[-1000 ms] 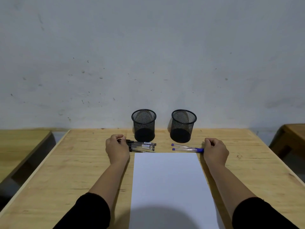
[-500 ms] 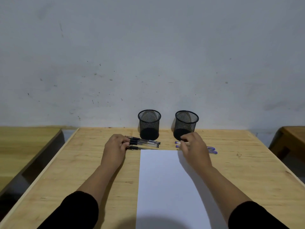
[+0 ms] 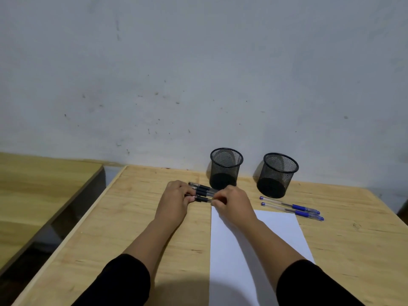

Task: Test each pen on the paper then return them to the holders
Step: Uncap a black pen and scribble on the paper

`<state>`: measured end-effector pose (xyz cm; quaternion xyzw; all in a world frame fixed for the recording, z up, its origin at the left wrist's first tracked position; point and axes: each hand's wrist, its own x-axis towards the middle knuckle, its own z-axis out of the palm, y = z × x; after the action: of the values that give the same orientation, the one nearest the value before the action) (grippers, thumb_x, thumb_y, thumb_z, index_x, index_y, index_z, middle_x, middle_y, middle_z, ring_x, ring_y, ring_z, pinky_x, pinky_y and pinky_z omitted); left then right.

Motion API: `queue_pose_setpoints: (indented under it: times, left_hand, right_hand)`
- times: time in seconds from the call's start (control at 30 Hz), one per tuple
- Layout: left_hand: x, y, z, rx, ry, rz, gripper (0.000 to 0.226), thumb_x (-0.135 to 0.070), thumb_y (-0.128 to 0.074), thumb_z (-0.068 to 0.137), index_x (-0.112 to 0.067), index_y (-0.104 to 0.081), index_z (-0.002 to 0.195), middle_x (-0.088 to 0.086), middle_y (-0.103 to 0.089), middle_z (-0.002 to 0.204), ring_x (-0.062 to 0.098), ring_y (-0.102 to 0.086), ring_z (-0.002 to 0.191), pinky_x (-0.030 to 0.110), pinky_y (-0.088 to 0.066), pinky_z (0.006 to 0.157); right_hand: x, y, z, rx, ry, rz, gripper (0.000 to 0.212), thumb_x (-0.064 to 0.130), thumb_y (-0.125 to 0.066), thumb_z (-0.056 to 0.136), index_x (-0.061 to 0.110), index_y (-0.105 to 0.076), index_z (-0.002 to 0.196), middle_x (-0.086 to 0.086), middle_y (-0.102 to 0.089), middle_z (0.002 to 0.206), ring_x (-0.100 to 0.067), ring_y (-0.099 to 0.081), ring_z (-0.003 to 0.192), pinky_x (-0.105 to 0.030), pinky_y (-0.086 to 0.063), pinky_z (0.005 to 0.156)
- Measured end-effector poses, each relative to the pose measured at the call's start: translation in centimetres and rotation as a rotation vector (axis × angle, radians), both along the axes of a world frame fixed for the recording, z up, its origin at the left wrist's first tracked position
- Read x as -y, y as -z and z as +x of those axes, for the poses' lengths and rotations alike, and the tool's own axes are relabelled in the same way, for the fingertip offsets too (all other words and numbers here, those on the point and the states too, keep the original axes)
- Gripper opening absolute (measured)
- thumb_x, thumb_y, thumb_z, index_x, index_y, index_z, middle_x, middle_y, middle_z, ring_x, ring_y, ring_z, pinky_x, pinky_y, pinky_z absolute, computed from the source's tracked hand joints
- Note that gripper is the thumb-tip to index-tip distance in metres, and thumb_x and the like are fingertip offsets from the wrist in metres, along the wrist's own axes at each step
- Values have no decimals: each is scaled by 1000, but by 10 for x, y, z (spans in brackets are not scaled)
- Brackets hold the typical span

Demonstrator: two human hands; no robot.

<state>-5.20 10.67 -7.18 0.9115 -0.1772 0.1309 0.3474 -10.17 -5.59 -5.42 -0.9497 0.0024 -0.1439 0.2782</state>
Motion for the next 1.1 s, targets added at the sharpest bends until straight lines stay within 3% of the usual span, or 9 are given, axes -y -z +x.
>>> queue_pose_setpoints:
  times: [0.17,0.33,0.43,0.57,0.63,0.73,0.93,1.0,1.1]
  left_hand:
    - [-2,0,1,6,-10,99,11,-17,-63,83,-19,-66,94,2,-63,98,19,-50,101,29,-38,82]
    - [-4,-7,-2,-14,21,-99,14,-8,-58,85,-19,-63,93,-4,-61,92,11,-52,85,9,-35,68]
    - [2,-22,-11,-36,8,-304,15,-4,-57,85,-15,-66,88,-2,-64,91,7,-55,80,-2,-38,66]
    - [20,-39,-32,-160,12,-624,15,-4,-56,86,-14,-67,87,1,-69,88,7,-61,80,2,-44,63]
    - [27,-43,-42,-195,62,-651,15,-3,-57,85,-15,-67,85,-1,-69,85,5,-61,77,3,-44,65]
    - [35,-43,-58,-243,134,-619,17,-4,-59,84,-19,-67,83,-2,-69,85,1,-61,77,5,-45,64]
    - [24,-43,-65,-296,193,-548,19,0,-60,82,-17,-69,82,7,-71,91,13,-65,86,12,-47,71]
    - [24,-48,-68,-294,195,-537,20,5,-59,81,-12,-69,82,10,-70,89,15,-64,83,10,-48,66]
    - [-1,-51,-62,-253,-8,-640,18,11,-56,82,-3,-66,88,7,-64,83,11,-58,76,1,-43,52]
  right_hand:
    - [-1,4,3,-16,0,-60,20,25,-60,87,14,-75,95,-3,-64,97,-13,-48,91,-23,-34,72]
    - [5,-14,4,51,11,-7,15,30,-69,78,20,-73,87,-1,-65,87,-17,-54,86,-30,-42,76]
    - [10,-36,-3,54,99,378,11,23,-79,70,15,-73,76,2,-67,71,-8,-58,65,-15,-45,59]
    - [12,-41,-23,49,120,1167,9,10,-76,74,8,-68,70,-2,-58,57,-12,-49,51,-22,-45,52]
    - [10,-37,-31,77,88,1330,8,7,-70,79,7,-64,73,-3,-57,58,-10,-50,48,-19,-45,48]
    - [1,-28,-42,80,0,1264,11,7,-64,85,9,-62,75,-3,-56,56,-10,-47,46,-18,-40,44]
    - [2,-25,-61,80,-84,1037,21,13,-60,89,11,-56,69,1,-55,56,-10,-42,48,-17,-36,48]
    - [0,-26,-66,108,-73,1004,21,12,-60,89,10,-55,69,-1,-54,57,-10,-42,49,-17,-36,48]
    - [21,-33,-76,232,37,1096,28,7,-58,89,13,-51,62,1,-51,51,-6,-40,44,-14,-32,43]
